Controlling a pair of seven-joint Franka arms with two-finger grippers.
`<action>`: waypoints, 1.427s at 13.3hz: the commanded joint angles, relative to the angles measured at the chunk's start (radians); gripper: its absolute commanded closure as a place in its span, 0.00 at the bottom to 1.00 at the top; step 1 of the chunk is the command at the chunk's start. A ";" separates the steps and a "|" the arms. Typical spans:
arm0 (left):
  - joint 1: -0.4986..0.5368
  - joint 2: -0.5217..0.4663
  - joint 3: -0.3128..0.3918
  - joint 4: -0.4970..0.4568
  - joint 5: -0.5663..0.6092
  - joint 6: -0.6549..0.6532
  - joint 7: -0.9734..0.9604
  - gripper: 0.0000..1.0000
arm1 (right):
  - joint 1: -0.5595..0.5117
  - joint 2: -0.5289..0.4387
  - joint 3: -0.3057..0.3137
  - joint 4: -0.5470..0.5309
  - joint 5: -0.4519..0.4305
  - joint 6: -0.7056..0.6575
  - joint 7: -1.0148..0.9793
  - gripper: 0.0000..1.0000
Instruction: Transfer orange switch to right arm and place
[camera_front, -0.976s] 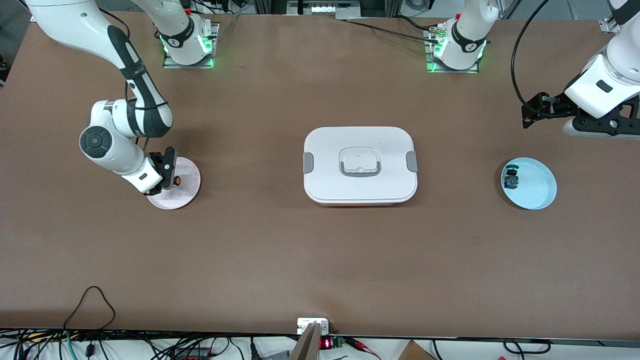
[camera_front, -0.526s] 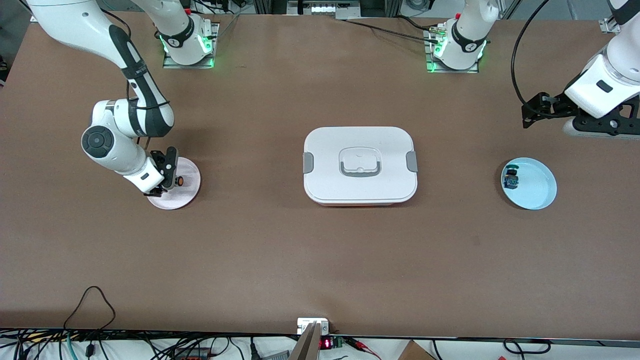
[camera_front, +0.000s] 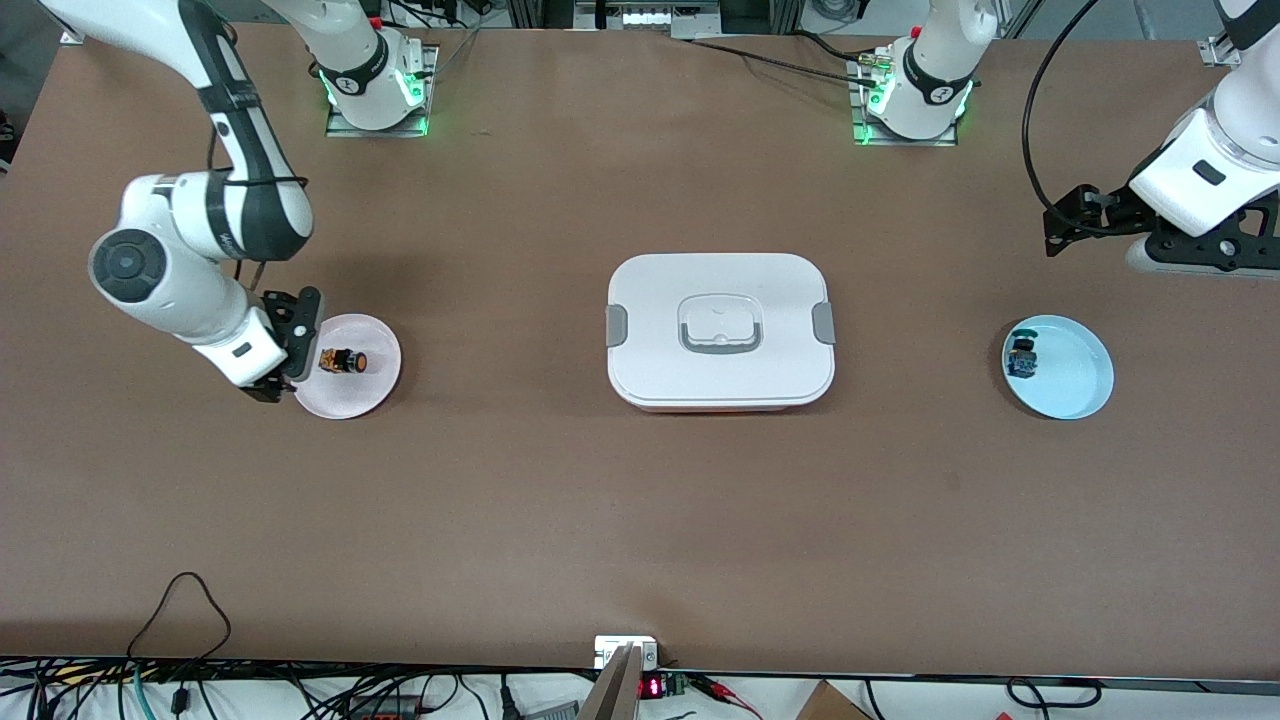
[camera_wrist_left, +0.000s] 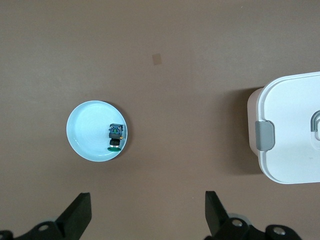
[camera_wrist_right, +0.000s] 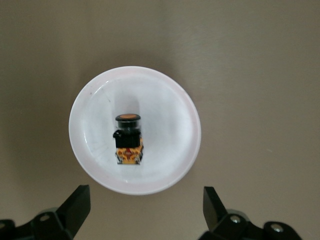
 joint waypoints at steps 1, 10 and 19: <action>-0.009 -0.001 0.012 0.003 -0.022 -0.009 -0.002 0.00 | 0.013 -0.021 0.002 0.154 0.020 -0.161 0.052 0.00; -0.009 0.000 0.012 0.003 -0.022 -0.009 -0.002 0.00 | 0.016 -0.080 0.007 0.396 0.127 -0.504 0.651 0.00; -0.009 -0.001 0.012 0.003 -0.022 -0.009 -0.002 0.00 | 0.013 -0.139 -0.001 0.433 0.180 -0.746 1.362 0.00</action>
